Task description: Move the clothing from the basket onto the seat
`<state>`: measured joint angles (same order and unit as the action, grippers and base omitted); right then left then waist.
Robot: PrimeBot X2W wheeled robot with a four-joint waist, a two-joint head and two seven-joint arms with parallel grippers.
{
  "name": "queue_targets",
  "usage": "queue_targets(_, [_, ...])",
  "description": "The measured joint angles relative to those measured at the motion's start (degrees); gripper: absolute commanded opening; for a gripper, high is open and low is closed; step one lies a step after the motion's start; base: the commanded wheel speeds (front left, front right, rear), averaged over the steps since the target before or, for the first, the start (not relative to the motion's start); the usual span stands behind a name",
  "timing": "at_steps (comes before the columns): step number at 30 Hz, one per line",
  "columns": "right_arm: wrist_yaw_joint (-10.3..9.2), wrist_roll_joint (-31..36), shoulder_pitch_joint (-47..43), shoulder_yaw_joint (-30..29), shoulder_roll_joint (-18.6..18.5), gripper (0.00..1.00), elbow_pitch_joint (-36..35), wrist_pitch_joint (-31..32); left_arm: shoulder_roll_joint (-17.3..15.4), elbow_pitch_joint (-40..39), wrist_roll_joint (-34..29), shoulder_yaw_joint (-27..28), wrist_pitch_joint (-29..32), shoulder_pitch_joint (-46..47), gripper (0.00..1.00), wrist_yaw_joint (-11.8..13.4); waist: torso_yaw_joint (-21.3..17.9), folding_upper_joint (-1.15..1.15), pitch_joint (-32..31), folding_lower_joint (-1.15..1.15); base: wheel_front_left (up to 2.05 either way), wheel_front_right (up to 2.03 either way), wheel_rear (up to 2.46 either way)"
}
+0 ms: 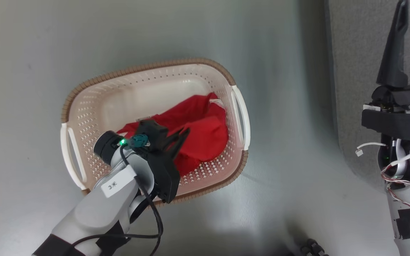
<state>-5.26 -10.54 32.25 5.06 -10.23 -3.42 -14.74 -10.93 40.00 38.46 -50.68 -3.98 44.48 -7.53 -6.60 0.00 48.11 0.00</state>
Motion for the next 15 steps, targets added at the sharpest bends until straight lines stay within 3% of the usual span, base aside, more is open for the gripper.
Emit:
queue_targets(9, [0.75,0.0,-1.1,0.5,0.9,1.0,3.9,0.0,-0.5,-2.1,0.3,1.5,-8.0,0.3,0.0,0.0,1.1,0.0,-5.4,0.0,0.0,0.0,0.0])
queue_targets(15, [1.83,0.2,-2.5,1.9,1.8,1.0,6.6,0.0,-1.2,-4.1,0.4,2.7,-9.6,1.4,0.0,0.0,2.1,0.0,-10.0,0.0,0.0,0.0,0.0])
